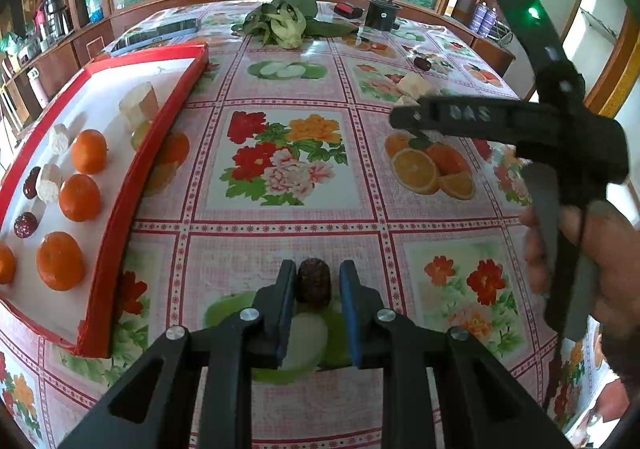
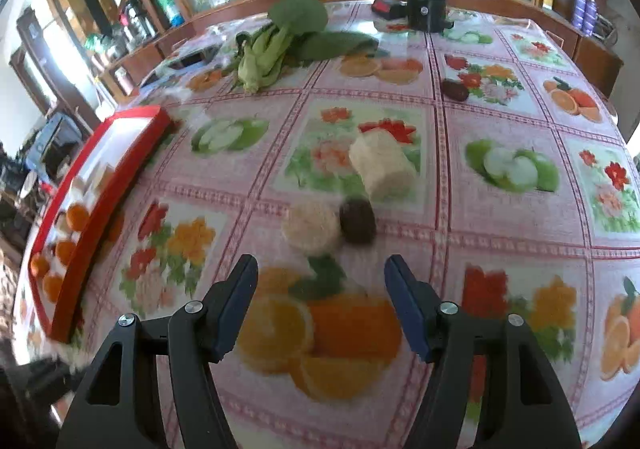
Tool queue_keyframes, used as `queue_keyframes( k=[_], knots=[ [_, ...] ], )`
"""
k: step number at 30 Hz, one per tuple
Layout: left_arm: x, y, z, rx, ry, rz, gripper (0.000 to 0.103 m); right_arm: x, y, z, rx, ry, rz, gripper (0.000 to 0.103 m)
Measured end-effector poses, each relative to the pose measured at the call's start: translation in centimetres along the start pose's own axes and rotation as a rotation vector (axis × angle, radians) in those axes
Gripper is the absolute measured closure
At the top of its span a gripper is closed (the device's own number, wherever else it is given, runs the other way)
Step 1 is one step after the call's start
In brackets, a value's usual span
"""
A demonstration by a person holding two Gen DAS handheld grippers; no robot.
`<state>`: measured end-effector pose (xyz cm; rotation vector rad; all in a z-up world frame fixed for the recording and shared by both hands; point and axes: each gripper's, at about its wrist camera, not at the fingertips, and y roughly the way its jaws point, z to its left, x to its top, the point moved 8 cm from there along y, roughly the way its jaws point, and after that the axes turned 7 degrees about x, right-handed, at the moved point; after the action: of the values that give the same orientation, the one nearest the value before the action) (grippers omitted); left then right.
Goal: Organize fruits
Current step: 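Grasp a date with the left gripper while the right gripper grasps a round yam slice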
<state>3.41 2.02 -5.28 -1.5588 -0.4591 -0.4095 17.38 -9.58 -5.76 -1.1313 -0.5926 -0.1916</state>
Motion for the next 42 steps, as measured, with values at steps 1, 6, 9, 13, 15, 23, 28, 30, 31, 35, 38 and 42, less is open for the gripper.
queue_keyframes(
  k=[1,6,9,13,15,23,28,30,31,35,38,42],
  knots=[
    [0.0,0.0,0.0,-0.005,-0.006,0.002,0.078,0.3,0.2,0.0,0.0,0.0,-0.003,0.036],
    [0.0,0.0,0.2,-0.022,-0.023,-0.001,0.078,0.7,0.7,0.3,-0.059,-0.099,-0.01,0.057],
    [0.0,0.0,0.2,-0.025,-0.024,-0.01,0.078,0.1,0.0,-0.2,-0.064,-0.094,-0.021,0.058],
    [0.0,-0.1,0.1,-0.02,-0.018,-0.023,0.078,-1.0,-1.7,-0.9,-0.021,-0.045,-0.038,0.065],
    [0.0,-0.1,0.1,-0.018,-0.012,-0.03,0.078,-1.7,-2.5,-1.1,-0.014,-0.035,-0.032,0.073],
    [0.0,-0.1,-0.1,-0.029,-0.004,-0.029,0.079,-4.8,-4.2,-1.9,-0.071,-0.031,-0.008,0.071],
    [0.1,0.0,-0.1,-0.035,-0.005,-0.021,0.079,-3.3,-3.5,-1.7,-0.041,0.026,0.003,0.055],
    [0.0,0.0,0.0,-0.035,-0.005,-0.019,0.078,-2.7,-2.8,-1.5,-0.052,0.02,0.005,0.054],
    [0.0,0.0,0.0,-0.034,-0.003,-0.02,0.078,-2.6,-2.6,-1.3,-0.058,0.014,0.005,0.053],
    [-0.1,-0.1,-0.1,-0.038,-0.001,-0.02,0.076,-1.7,-1.6,-1.0,-0.073,-0.002,-0.003,0.048],
    [-0.1,-0.1,-0.2,-0.046,-0.007,-0.021,0.072,-1.0,-0.9,-0.7,-0.09,-0.032,-0.007,0.047],
    [-0.2,-0.2,-0.6,-0.069,0.0,-0.022,0.057,-0.7,-0.5,-0.5,-0.14,-0.123,-0.007,0.071]
  ],
)
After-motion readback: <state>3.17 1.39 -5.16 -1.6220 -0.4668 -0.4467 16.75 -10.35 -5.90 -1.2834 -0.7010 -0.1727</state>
